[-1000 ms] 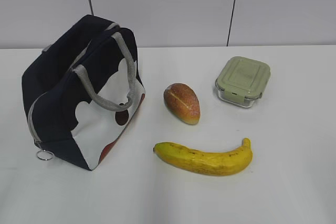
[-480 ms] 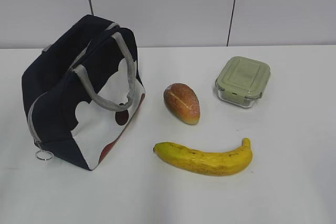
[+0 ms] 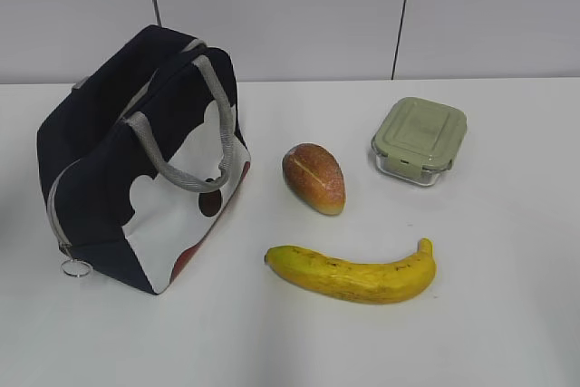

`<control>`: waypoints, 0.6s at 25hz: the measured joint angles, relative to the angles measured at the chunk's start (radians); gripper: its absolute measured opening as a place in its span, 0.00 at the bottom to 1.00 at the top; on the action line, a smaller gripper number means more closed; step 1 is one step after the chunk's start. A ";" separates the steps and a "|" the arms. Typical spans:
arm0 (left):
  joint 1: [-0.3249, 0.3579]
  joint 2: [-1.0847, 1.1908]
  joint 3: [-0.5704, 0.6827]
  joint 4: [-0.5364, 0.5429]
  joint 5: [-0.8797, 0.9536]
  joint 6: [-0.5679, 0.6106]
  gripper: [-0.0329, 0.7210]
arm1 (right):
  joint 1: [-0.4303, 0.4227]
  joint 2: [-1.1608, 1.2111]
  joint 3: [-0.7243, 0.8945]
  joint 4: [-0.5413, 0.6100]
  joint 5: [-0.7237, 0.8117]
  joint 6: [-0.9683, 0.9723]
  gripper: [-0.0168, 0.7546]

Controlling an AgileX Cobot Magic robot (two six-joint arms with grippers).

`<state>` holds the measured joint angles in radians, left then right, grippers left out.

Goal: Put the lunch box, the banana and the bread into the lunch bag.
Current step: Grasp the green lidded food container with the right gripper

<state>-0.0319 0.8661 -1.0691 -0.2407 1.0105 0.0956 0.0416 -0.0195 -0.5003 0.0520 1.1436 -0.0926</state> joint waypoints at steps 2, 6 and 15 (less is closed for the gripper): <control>-0.022 0.109 -0.078 -0.012 0.015 0.007 0.78 | 0.000 0.000 0.000 0.000 0.000 0.000 0.55; -0.077 0.307 -0.243 -0.016 0.083 0.031 0.77 | 0.000 0.000 0.000 0.000 0.000 0.000 0.55; -0.135 0.712 -0.546 -0.008 0.203 0.062 0.68 | 0.000 0.000 0.000 0.000 0.000 0.000 0.55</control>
<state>-0.1674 1.5783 -1.6149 -0.2492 1.2133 0.1576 0.0416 -0.0195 -0.5003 0.0520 1.1436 -0.0926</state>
